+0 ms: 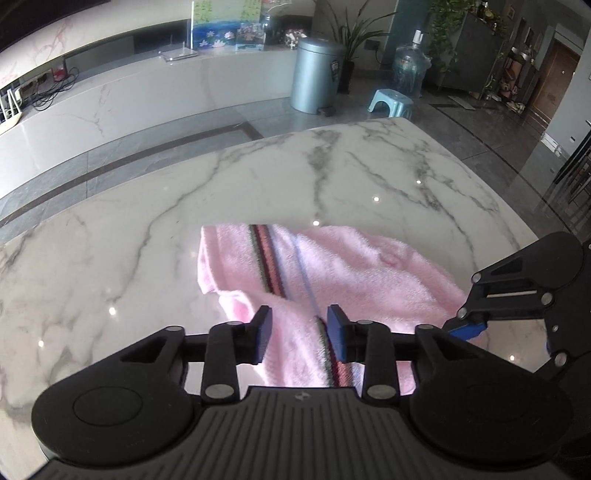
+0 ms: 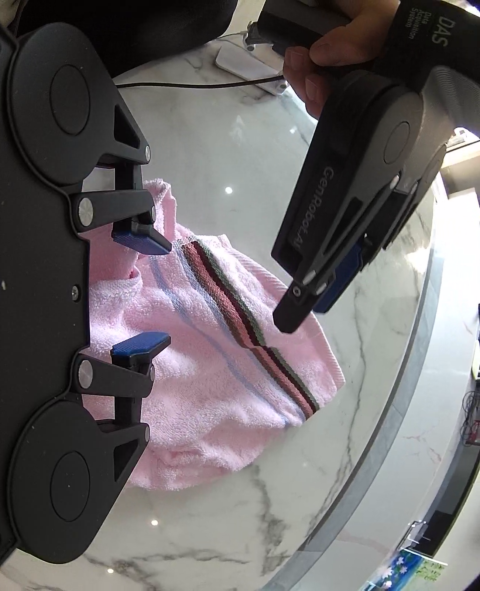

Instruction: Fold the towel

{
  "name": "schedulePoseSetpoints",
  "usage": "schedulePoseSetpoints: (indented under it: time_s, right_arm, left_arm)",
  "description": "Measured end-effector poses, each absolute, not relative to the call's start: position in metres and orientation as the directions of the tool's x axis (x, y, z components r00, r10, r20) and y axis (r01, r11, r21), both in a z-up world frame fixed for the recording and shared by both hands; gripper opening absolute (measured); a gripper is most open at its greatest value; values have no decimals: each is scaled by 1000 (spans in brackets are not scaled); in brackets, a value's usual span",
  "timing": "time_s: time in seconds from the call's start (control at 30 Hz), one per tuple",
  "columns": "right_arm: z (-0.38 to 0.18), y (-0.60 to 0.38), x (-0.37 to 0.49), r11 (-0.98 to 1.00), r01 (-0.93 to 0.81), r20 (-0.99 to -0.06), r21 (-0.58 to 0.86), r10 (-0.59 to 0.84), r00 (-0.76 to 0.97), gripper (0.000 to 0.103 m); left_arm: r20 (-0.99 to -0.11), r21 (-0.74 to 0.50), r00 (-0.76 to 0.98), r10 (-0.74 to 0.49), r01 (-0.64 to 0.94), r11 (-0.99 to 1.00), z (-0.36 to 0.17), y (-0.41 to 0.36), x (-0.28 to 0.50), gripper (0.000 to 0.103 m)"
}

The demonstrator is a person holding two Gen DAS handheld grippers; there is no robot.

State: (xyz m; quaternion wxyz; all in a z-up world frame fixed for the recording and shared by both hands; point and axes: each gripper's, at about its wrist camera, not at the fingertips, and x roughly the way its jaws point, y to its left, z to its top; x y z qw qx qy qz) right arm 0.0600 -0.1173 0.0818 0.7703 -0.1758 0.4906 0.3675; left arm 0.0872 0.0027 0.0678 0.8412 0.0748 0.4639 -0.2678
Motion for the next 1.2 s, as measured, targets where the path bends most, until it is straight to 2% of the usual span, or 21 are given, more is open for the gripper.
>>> schedulePoseSetpoints:
  time_s: [0.1, 0.27, 0.3, 0.33, 0.4, 0.8, 1.03, 1.07, 1.1, 1.13, 1.17, 1.2]
  right_arm:
    - [84, -116, 61, 667, -740, -884, 85, 393, 252, 45]
    - [81, -115, 65, 668, -739, -885, 83, 390, 253, 45]
    - [82, -115, 63, 668, -739, -886, 84, 390, 252, 45]
    - [83, -116, 62, 667, -740, -887, 85, 389, 249, 45]
    - [83, -116, 61, 663, -744, -889, 83, 386, 245, 45]
    - [87, -114, 59, 684, -723, -865, 98, 418, 279, 45]
    - [74, -111, 74, 746, -655, -868, 121, 400, 295, 45]
    - [71, -112, 77, 755, -643, -870, 125, 395, 296, 42]
    - [69, -114, 79, 764, -632, -871, 131, 393, 296, 34]
    - [69, -117, 81, 770, -622, -871, 140, 395, 293, 12]
    - [68, -119, 82, 777, -612, -871, 150, 396, 290, 7]
    - [67, -122, 84, 781, -604, -870, 156, 399, 291, 7]
  left_arm:
    - [-836, -128, 412, -362, 496, 859, 59, 13, 87, 46]
    - [-839, -221, 362, -408, 458, 861, 35, 22, 90, 46]
    - [-833, -239, 357, -422, 456, 857, 32, 22, 91, 41]
    - [-829, -249, 357, -430, 453, 856, 30, 21, 91, 22]
    - [-821, -270, 356, -447, 448, 853, 27, 21, 93, 5]
    - [-760, -304, 373, -532, 520, 798, 71, -9, 90, 2]
    - [-756, -317, 356, -549, 534, 784, 68, -27, 94, 2]
    - [-754, -323, 354, -553, 534, 781, 68, -28, 95, 2]
    - [-753, -326, 352, -556, 535, 780, 68, -28, 95, 2]
    - [-754, -321, 354, -553, 535, 781, 68, -29, 95, 2]
    - [-758, -313, 357, -546, 536, 784, 68, -29, 95, 2]
    - [-761, -304, 360, -540, 537, 787, 69, -29, 94, 3]
